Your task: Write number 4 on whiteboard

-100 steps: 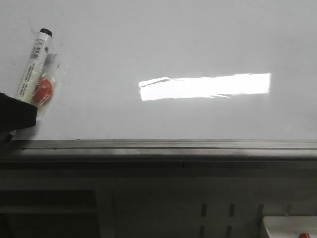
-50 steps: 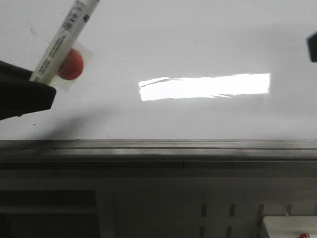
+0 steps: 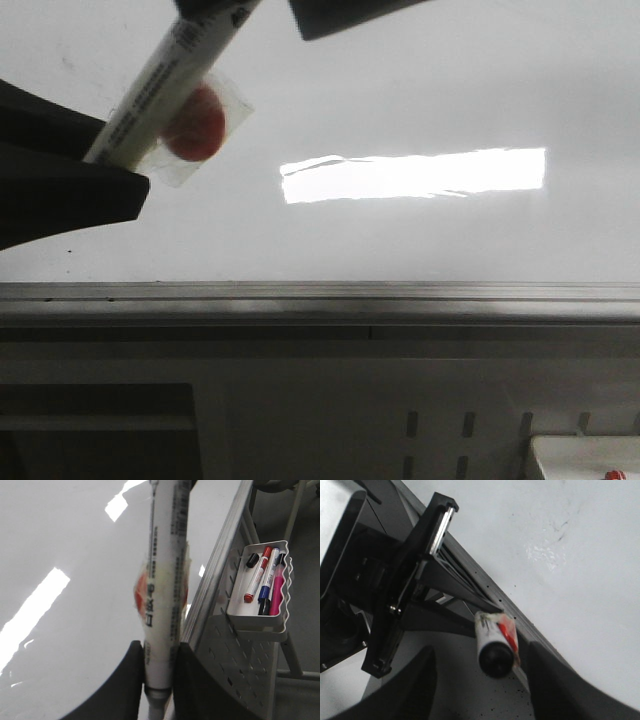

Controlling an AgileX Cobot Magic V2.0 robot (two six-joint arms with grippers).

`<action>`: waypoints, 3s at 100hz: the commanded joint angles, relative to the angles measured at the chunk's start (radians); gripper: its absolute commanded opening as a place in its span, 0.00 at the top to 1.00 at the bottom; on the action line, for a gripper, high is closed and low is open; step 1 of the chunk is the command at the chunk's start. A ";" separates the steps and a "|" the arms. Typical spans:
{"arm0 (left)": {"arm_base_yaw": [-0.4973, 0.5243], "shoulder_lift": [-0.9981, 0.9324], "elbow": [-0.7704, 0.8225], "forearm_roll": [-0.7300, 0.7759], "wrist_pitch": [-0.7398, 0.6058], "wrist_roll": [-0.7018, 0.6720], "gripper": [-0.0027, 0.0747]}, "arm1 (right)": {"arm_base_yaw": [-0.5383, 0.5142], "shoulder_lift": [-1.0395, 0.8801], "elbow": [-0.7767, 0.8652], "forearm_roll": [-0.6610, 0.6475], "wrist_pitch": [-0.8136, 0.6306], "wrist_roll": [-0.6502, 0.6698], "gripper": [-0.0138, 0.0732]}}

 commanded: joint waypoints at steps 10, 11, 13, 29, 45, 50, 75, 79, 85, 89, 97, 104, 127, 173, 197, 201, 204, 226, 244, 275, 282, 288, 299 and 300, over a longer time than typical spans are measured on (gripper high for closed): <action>-0.005 -0.011 -0.032 -0.020 -0.076 -0.003 0.99 | 0.002 0.055 -0.075 -0.011 -0.060 -0.012 0.43; -0.005 -0.011 -0.032 -0.020 -0.076 -0.003 0.99 | 0.002 0.057 -0.075 -0.011 -0.060 -0.012 0.43; -0.005 -0.011 -0.032 -0.020 -0.076 -0.003 0.99 | 0.002 0.063 -0.075 -0.011 -0.060 -0.012 0.43; -0.005 -0.011 -0.032 -0.020 -0.076 -0.003 0.99 | 0.000 0.075 -0.075 -0.011 -0.051 -0.012 0.69; -0.005 -0.011 -0.032 -0.020 -0.074 -0.003 0.99 | 0.000 0.070 -0.075 -0.011 -0.063 -0.012 0.91; -0.005 -0.011 -0.032 -0.020 -0.069 -0.003 0.98 | 0.000 0.070 -0.075 -0.011 -0.063 -0.012 0.91; 0.006 -0.033 -0.032 -0.190 0.006 -0.003 0.41 | -0.007 0.070 -0.078 -0.079 -0.082 -0.012 0.92; 0.013 -0.051 -0.032 -0.248 0.031 -0.003 0.36 | -0.020 0.070 -0.093 -0.079 -0.073 -0.012 0.92; 0.023 -0.083 -0.032 -0.310 0.073 -0.003 0.34 | -0.043 0.077 -0.124 -0.079 -0.045 -0.012 0.92; 0.031 -0.110 -0.032 -0.333 0.095 -0.003 0.35 | -0.067 0.085 -0.144 -0.080 -0.026 -0.012 0.92; 0.041 -0.160 -0.032 -0.386 0.130 -0.003 0.38 | -0.112 0.110 -0.196 -0.089 -0.008 -0.012 0.92; 0.054 -0.200 -0.032 -0.420 0.160 -0.003 0.40 | -0.143 0.145 -0.243 -0.114 0.012 -0.012 0.92; 0.090 -0.263 -0.032 -0.470 0.206 -0.003 0.40 | -0.197 0.258 -0.377 -0.185 0.040 -0.012 0.92; 0.090 -0.263 -0.032 -0.473 0.206 -0.003 0.40 | -0.199 0.323 -0.376 -0.197 0.081 -0.012 0.92; 0.090 -0.263 -0.032 -0.473 0.206 -0.003 0.40 | -0.192 0.323 -0.353 -0.181 0.079 -0.012 0.92; 0.090 -0.263 -0.032 -0.473 0.206 -0.003 0.40 | -0.192 0.323 -0.353 -0.181 0.083 -0.012 0.92; 0.090 -0.263 -0.032 -0.473 0.206 -0.003 0.40 | -0.192 0.323 -0.353 -0.181 0.088 -0.012 0.92; 0.090 -0.263 -0.032 -0.473 0.206 -0.003 0.40 | -0.233 0.277 -0.351 -0.192 0.169 -0.010 0.92; 0.090 -0.263 -0.032 -0.473 0.204 -0.003 0.40 | -0.246 0.254 -0.351 -0.201 0.193 -0.010 0.92; 0.090 -0.263 -0.032 -0.473 0.204 -0.003 0.40 | -0.212 0.226 -0.401 -0.190 0.169 -0.010 0.92; 0.090 -0.263 -0.032 -0.473 0.204 -0.003 0.40 | -0.212 0.236 -0.413 -0.190 0.164 -0.012 0.92; 0.090 -0.263 -0.032 -0.473 0.204 -0.003 0.40 | -0.212 0.246 -0.413 -0.190 0.141 -0.014 0.92; 0.090 -0.263 -0.032 -0.473 0.204 -0.003 0.40 | -0.212 0.259 -0.413 -0.192 0.129 -0.014 0.92; 0.090 -0.263 -0.032 -0.473 0.204 -0.003 0.40 | -0.212 0.261 -0.413 -0.193 0.129 -0.014 0.92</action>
